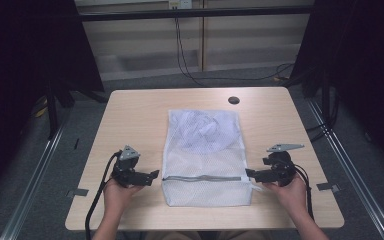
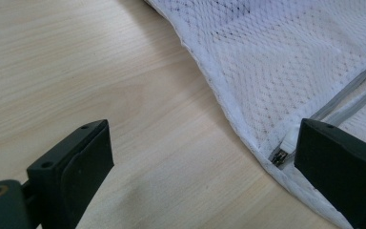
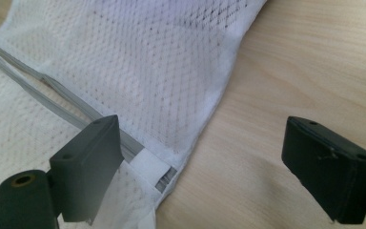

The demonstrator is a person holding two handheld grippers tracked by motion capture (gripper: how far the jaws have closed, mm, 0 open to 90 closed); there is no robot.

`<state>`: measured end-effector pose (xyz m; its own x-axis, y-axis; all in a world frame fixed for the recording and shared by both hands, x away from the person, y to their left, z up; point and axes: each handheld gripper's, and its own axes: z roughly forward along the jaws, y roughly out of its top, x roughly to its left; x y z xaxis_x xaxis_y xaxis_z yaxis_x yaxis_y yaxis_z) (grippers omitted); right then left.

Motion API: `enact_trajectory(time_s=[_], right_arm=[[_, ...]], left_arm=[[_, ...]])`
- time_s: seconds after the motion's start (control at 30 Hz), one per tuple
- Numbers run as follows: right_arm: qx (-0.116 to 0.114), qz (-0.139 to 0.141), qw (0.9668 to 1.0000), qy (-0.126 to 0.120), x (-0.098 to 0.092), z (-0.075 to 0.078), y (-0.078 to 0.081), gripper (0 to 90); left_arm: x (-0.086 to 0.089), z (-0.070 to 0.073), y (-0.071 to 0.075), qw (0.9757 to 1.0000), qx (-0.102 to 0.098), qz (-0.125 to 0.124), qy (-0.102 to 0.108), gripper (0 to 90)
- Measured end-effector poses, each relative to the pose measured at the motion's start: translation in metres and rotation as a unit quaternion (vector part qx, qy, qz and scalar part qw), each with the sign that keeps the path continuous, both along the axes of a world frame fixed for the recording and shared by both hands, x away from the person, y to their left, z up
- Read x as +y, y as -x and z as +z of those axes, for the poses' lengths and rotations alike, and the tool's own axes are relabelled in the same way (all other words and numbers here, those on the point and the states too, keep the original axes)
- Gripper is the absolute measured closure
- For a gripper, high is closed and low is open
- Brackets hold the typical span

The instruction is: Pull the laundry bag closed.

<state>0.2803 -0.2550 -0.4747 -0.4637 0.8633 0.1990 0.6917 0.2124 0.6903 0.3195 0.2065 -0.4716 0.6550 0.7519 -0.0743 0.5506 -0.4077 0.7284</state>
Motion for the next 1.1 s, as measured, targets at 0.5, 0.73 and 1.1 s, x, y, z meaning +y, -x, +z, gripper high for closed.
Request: enact_trajectory(time_s=[0.5,0.73,1.1], right_arm=[[-0.013,0.018,0.9998,-0.004,0.022,0.013,0.002,12.2],[0.003,0.037,0.9993,0.000,0.040,0.014,-0.002,11.7],[0.018,0.036,0.9991,-0.017,0.064,0.018,-0.010,9.4]], left_arm=[[0.003,0.005,-0.003,0.9999,-0.001,0.002,0.011,6.2],[0.008,0.008,-0.003,0.9995,0.009,-0.011,0.027,8.8],[0.014,0.010,-0.002,0.9995,0.012,-0.010,0.028,7.4]])
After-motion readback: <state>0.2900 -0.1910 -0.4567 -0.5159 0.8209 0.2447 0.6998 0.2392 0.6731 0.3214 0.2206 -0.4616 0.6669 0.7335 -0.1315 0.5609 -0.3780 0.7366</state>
